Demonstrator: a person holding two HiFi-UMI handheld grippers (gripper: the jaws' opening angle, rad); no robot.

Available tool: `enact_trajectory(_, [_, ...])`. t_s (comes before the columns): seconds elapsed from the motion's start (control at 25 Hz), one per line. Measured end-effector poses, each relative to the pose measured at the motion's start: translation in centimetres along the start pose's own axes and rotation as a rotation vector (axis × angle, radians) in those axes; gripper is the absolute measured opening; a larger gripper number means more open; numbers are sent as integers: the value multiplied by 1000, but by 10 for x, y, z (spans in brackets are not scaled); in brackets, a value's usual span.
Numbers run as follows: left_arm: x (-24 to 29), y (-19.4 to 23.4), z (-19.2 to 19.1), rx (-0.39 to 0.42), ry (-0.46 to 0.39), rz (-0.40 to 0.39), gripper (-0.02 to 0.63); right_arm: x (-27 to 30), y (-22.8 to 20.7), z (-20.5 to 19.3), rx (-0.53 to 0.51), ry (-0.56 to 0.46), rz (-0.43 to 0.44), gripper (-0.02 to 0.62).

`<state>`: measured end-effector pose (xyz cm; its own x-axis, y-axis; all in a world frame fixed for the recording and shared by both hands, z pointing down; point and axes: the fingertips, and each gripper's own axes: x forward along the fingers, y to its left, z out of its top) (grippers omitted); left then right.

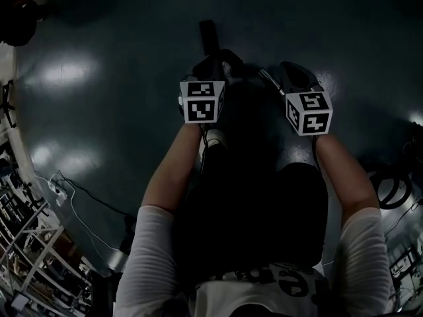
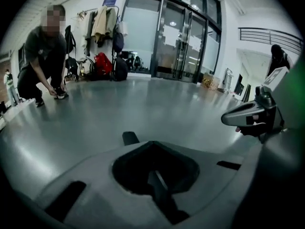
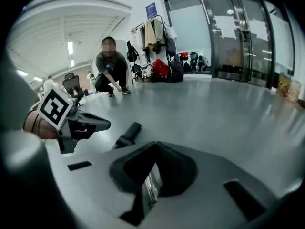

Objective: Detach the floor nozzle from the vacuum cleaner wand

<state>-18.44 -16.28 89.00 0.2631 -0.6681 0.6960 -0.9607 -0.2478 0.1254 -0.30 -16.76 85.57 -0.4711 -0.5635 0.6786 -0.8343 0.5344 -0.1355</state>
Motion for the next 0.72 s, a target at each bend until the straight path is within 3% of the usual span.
enact_trajectory(0.16, [-57, -20, 64, 9, -30, -43, 5, -57, 11, 64, -60, -50, -58, 2])
enact_trajectory(0.28, [-129, -34, 131, 37, -49, -71, 5, -122, 29, 126, -12, -66, -79, 2])
enact_trajectory(0.52, [-294, -43, 299, -37, -162, -24, 5, -278, 68, 305, -34, -175, -85, 2])
enact_trajectory(0.72, [-436, -96, 435, -65, -268, -85, 5, -422, 87, 433, -32, -285, -83, 2])
